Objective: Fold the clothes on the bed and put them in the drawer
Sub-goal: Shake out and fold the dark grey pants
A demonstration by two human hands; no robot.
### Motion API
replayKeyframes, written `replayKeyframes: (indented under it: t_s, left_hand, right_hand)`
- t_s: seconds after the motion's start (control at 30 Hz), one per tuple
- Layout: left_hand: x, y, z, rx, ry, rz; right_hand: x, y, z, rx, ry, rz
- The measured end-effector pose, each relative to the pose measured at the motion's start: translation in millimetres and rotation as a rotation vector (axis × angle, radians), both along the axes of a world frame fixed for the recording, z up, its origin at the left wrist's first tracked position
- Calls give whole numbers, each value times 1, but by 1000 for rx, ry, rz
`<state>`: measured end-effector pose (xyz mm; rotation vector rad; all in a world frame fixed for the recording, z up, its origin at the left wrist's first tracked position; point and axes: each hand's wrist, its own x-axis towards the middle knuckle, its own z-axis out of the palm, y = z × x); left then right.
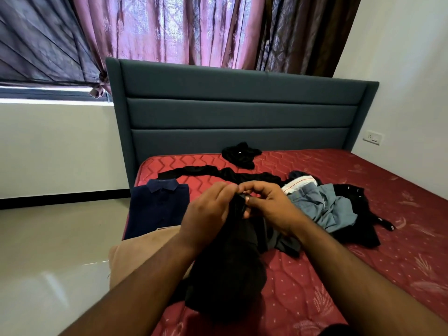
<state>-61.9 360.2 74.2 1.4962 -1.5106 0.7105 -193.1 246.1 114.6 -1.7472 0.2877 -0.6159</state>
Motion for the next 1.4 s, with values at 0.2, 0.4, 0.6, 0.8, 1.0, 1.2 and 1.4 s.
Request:
replayKeyframes:
  t_s: [0.2,0.4,0.6,0.8,1.0,1.2,1.4]
  left_hand:
    - [28,15,-36,298,193,214]
    - [19,9,-12,-85,774,89]
    - [26,21,-28,265,488,57]
    - [44,45,-93,530,727,142]
    - [66,49,-78,298,1443,-122]
    - [110,29,28,213,1,-23]
    - [145,25,113,593,63,-14]
  right_hand:
    - [4,-6,-2,122,4,6]
    - [7,-11,1,-84,-3,-51]
    - [7,-17,38,-161,5,-60]
    - [20,-38,68,-168,-10,-77]
    - [36,-72,90,-204,-62,-222]
    - [32,-113,138,-250,-136,-508]
    - [25,-109,169,-152,-218,-477]
